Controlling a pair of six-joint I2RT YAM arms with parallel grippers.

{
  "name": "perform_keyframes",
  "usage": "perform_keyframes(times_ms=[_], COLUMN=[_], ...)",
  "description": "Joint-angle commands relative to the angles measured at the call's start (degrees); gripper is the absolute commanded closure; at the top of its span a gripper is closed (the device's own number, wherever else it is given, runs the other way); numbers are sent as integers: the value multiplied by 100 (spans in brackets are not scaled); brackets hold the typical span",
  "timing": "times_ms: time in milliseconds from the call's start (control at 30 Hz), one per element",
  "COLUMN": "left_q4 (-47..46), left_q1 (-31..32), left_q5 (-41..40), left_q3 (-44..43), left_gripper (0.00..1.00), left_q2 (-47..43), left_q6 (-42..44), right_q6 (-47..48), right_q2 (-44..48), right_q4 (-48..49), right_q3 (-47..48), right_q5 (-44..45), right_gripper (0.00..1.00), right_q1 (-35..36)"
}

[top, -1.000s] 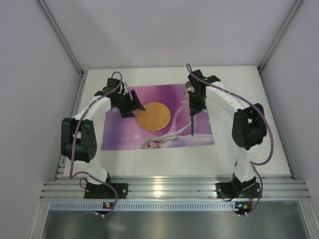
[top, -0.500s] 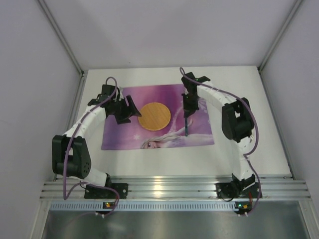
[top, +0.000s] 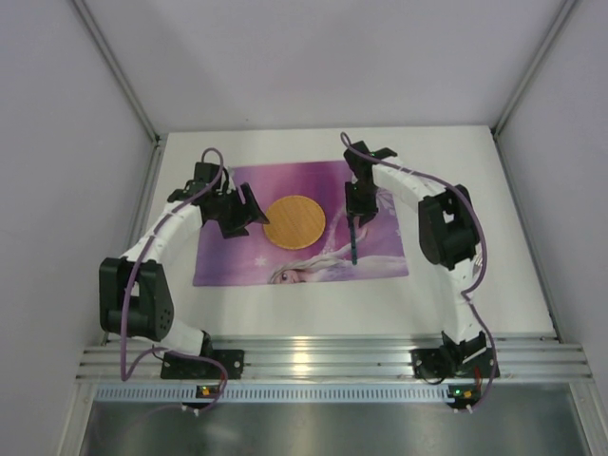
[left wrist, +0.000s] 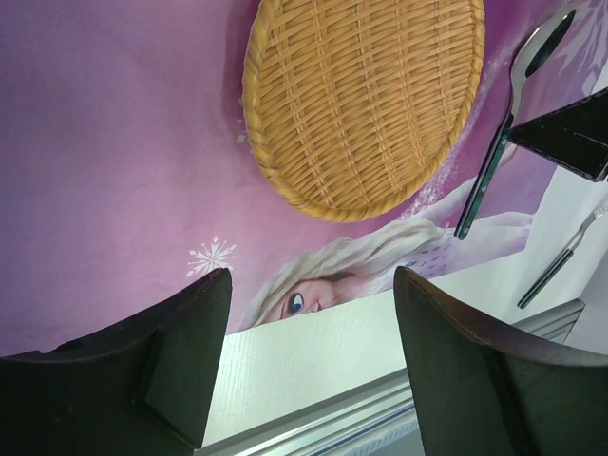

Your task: Set the dinner table for one person

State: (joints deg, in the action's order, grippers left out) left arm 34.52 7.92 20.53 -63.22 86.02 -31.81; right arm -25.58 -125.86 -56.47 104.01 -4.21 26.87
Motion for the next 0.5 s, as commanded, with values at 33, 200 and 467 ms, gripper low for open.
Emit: perform_keyframes(times_ms=[33,200,467], left_q4=[-33,-156,-551], left_q1=[25,34,236], left_q5=[126,214,337], left_q3=[-173,-41,134], left_gripper=[26,26,27], left_q2=[99,187,328], left_q6=[8,26,9], right_q6=[-17,-52,-1184], right_q2=[737,2062,4048], right_q4=[-48,-110,47], right_q3=[-169,-1179,-3850], right_q5=[252,623,537], right_gripper=[64,48,26], right_q1=[81,-226,-2262])
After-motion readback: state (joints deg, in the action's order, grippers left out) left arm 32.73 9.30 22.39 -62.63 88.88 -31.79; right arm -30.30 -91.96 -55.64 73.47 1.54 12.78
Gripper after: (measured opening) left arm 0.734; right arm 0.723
